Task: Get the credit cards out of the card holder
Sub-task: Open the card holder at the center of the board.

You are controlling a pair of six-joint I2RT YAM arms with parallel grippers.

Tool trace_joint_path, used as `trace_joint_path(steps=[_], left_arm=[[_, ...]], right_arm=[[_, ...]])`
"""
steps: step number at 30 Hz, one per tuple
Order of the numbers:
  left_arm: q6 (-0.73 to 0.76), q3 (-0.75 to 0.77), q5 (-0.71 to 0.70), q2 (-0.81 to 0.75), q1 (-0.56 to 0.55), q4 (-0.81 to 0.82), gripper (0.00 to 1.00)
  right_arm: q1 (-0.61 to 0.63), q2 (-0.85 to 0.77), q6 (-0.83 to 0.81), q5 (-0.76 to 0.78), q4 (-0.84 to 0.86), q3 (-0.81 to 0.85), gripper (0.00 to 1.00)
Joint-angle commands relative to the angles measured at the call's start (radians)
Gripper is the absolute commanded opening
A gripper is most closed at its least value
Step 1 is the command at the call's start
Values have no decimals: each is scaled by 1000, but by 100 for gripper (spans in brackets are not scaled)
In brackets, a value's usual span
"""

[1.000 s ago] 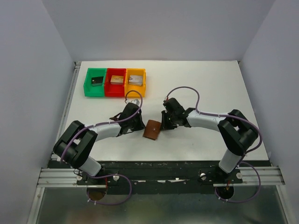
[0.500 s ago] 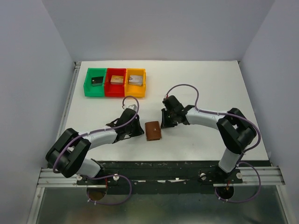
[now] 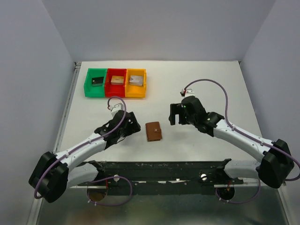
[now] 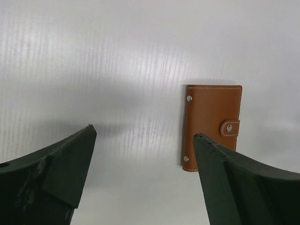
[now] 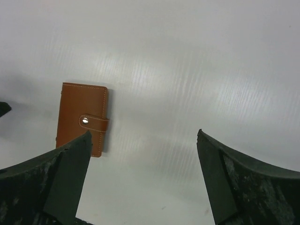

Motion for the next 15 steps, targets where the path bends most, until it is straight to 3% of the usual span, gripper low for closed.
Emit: trace_joint_path(steps=[1, 3, 7, 10, 12, 15], left_arm=[[-67, 15, -157, -89, -1, -91, 99], [-17, -51, -66, -145, 2, 56, 98], [-7, -137, 82, -213, 2, 252, 86], [46, -102, 173, -163, 3, 273, 61], [69, -67, 225, -103, 3, 250, 48], [68, -47, 258, -11, 2, 268, 36]], right_arm=[[0, -41, 71, 66, 33, -116, 100], [-20, -49, 105, -93, 121, -164, 97], [-25, 13, 171, -357, 205, -176, 85], [-25, 31, 244, -461, 384, -256, 77], [-25, 75, 273, -504, 414, -256, 74], [-26, 158, 313, -546, 477, -263, 71]])
